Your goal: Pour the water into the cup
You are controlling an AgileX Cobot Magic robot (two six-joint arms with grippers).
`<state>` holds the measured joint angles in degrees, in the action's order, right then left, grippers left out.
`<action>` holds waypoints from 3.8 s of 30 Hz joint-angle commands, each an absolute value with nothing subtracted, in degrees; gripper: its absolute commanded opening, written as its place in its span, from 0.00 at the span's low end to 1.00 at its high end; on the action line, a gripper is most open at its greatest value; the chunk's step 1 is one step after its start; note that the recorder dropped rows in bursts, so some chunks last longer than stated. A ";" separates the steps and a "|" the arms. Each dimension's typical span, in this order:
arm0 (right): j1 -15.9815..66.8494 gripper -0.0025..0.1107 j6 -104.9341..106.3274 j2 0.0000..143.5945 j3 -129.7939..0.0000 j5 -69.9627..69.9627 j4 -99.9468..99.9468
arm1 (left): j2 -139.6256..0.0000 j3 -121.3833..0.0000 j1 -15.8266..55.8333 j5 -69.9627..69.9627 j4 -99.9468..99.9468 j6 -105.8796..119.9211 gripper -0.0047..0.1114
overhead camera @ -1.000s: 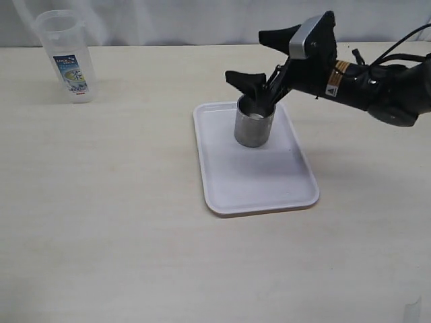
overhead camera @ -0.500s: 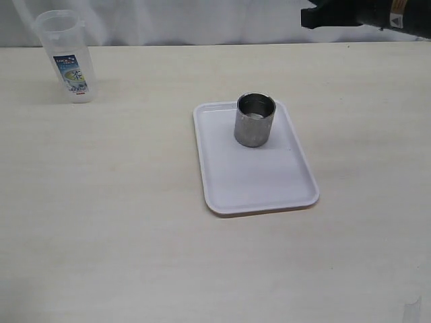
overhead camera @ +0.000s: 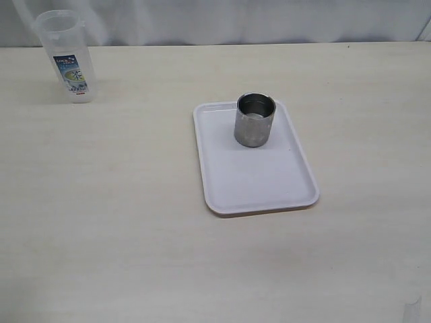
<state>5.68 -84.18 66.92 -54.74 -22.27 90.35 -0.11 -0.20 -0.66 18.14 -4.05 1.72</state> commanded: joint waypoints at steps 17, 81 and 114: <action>5.46 0.06 -85.25 32.51 -43.84 -22.91 90.85 | 0.00 0.00 -0.91 17.64 -3.95 1.61 0.04; 5.46 0.06 -5.93 14.40 -15.17 -30.10 14.86 | 0.00 0.00 -0.91 17.64 -3.95 1.61 0.04; 5.46 0.06 6.83 0.00 0.00 -12.40 2.19 | 0.00 0.00 -0.91 17.64 -3.95 1.61 0.04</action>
